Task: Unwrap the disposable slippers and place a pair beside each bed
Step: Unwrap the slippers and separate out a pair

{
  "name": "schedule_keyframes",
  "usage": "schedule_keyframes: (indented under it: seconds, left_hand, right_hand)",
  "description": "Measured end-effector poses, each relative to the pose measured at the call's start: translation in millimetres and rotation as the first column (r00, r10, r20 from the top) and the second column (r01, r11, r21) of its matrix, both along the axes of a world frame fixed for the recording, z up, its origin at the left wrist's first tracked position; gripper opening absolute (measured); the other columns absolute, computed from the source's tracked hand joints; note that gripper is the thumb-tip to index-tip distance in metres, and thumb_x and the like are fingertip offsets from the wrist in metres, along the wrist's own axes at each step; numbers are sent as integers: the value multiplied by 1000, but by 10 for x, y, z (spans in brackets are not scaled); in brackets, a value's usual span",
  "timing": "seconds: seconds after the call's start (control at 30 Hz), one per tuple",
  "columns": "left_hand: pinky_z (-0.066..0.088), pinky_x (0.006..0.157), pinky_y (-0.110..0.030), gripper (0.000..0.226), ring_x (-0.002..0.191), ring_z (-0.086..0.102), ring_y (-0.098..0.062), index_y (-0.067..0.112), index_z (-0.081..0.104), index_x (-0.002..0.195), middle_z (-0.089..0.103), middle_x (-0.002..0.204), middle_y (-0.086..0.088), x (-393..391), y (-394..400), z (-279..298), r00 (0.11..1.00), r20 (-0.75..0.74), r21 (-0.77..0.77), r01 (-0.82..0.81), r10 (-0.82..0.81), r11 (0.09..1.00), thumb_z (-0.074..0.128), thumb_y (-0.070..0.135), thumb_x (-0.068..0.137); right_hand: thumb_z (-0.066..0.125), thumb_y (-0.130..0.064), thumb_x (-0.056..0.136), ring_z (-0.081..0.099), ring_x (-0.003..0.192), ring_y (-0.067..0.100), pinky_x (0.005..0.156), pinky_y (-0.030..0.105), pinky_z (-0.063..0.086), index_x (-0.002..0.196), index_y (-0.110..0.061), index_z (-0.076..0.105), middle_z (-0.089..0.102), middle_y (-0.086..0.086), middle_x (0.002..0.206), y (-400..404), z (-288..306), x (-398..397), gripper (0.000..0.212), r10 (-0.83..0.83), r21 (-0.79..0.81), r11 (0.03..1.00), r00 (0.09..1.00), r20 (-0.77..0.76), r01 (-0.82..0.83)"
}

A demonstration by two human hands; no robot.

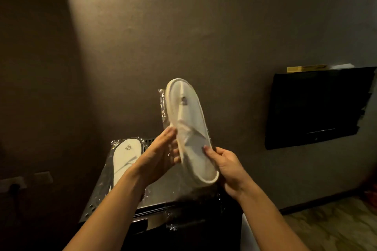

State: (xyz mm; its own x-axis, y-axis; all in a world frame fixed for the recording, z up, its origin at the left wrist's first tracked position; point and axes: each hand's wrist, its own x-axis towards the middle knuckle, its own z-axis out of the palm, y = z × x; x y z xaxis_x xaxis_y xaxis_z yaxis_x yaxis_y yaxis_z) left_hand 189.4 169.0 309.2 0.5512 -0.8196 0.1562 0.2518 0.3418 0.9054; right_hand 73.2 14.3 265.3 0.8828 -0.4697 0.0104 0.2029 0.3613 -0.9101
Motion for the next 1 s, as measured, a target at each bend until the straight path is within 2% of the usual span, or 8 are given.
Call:
schedule_keyframes:
  seconds: [0.07, 0.13, 0.27, 0.4, 0.53, 0.67, 0.8, 1.0]
  left_hand:
    - [59, 94, -45, 79, 112, 69, -31, 24, 53, 145, 66, 134, -15, -9, 64, 54, 997, -14, -35, 73, -73, 997, 70, 63, 79]
    - [55, 101, -49, 69, 119, 65, -37, 28, 50, 147, 61, 141, -17, -9, 116, 93, 996, 7, -31, 87, -87, 996, 47, 67, 90]
    - [61, 90, -44, 63, 109, 71, -35, 29, 53, 144, 66, 135, -16, 1, 128, 74, 999, -5, 13, 52, -52, 999, 39, 65, 94]
    - [60, 84, -40, 63, 101, 70, -27, 22, 61, 136, 71, 123, -13, 36, 146, 13, 1000, 11, 66, -16, 15, 998, 45, 65, 93]
    - [63, 69, -35, 44, 85, 75, -18, 14, 64, 122, 78, 103, -6, -12, 35, -163, 974, 50, 116, -224, 219, 968, 69, 33, 83]
    - [52, 101, -56, 56, 114, 69, -33, 13, 60, 128, 74, 121, -12, -9, 1, -239, 954, 32, 114, -299, 297, 947, 80, 24, 77]
    - [61, 75, -43, 43, 98, 75, -31, 14, 63, 121, 78, 110, -11, 100, -103, -251, 919, 119, 256, -394, 376, 883, 81, 21, 82]
    - [54, 48, -28, 35, 75, 74, -30, -7, 67, 112, 76, 97, -21, 463, -250, -637, 898, 160, 520, -430, 410, 738, 78, 7, 83]
  right_hand:
    - [71, -25, 91, 70, 109, 35, 98, 50, 57, 127, 7, 65, 70, 27, 122, 14, 48, -46, 49, 198, 259, 943, 977, 76, -211]
    - [61, -24, 97, 74, 93, 31, 75, 42, 64, 135, 6, 59, 69, 25, 116, 27, 70, -68, 48, 306, 402, 851, 941, 142, -337]
    - [58, -24, 101, 73, 92, 28, 70, 40, 64, 141, 5, 54, 56, 25, 135, 13, 17, -28, 49, 344, 428, 824, 928, 141, -371]
    - [76, -28, 87, 75, 96, 29, 84, 44, 63, 117, 4, 71, 78, 19, 107, -1, -49, 64, 44, -11, -90, 996, 1000, -24, 9]
    - [85, -33, 79, 71, 71, 3, 69, 30, 62, 88, -25, 73, 78, -3, 80, 157, -30, 42, 17, -325, -641, 670, 924, 200, 374]
    - [87, -36, 75, 70, 70, 3, 63, 22, 58, 90, -23, 71, 77, -4, 81, 237, -5, -16, 26, -342, -640, 673, 924, 173, 369]
    - [86, -24, 80, 76, 87, 20, 77, 35, 64, 106, -11, 63, 77, 12, 99, 56, -25, 149, 37, -214, -451, 878, 975, -65, 162]
    - [86, -40, 73, 72, 96, 21, 85, 41, 61, 102, -14, 63, 73, 6, 103, -190, -223, 532, 45, -324, -644, 764, 878, -352, 24]
